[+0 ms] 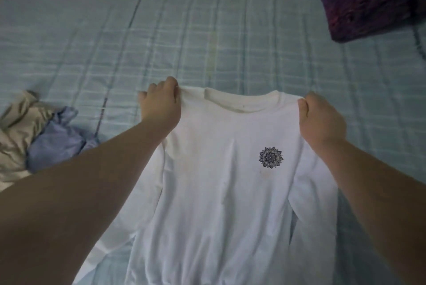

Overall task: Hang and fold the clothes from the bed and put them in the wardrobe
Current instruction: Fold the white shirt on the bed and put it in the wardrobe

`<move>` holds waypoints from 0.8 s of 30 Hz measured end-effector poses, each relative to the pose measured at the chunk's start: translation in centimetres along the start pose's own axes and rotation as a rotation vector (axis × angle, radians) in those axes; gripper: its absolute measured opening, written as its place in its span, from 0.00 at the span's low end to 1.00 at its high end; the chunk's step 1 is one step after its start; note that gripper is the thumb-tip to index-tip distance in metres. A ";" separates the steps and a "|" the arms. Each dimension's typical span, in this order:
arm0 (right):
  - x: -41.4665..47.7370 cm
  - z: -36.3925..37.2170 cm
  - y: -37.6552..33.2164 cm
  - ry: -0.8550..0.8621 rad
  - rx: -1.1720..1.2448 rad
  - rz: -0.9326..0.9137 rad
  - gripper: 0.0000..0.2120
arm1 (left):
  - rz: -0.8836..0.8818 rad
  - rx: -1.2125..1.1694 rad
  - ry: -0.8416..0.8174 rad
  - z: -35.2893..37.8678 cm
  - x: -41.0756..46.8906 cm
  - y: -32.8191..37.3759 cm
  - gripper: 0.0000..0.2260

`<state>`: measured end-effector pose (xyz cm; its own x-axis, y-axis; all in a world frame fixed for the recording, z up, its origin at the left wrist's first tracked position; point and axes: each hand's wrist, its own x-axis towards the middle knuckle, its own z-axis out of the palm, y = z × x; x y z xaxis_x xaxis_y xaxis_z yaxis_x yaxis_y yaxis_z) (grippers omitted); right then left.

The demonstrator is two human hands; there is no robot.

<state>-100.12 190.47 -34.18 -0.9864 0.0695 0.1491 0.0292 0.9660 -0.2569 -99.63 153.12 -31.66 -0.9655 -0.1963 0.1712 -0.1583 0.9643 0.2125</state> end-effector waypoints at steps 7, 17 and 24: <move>4.4 8.3 1.8 0.008 -0.118 -0.031 0.14 | 0.084 0.068 0.005 9.8 4.1 -1.9 0.06; 5.4 15.0 3.6 -0.032 -0.188 -0.039 0.13 | 0.060 0.070 -0.132 19.0 5.1 -2.7 0.07; 3.4 13.2 0.4 0.119 0.110 -0.046 0.17 | 0.348 -0.144 0.007 17.1 2.5 -0.3 0.17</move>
<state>-105.56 187.82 -46.42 -0.9601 0.0610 0.2731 -0.0399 0.9361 -0.3495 -105.58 155.41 -47.71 -0.9549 0.1373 0.2633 0.2104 0.9385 0.2738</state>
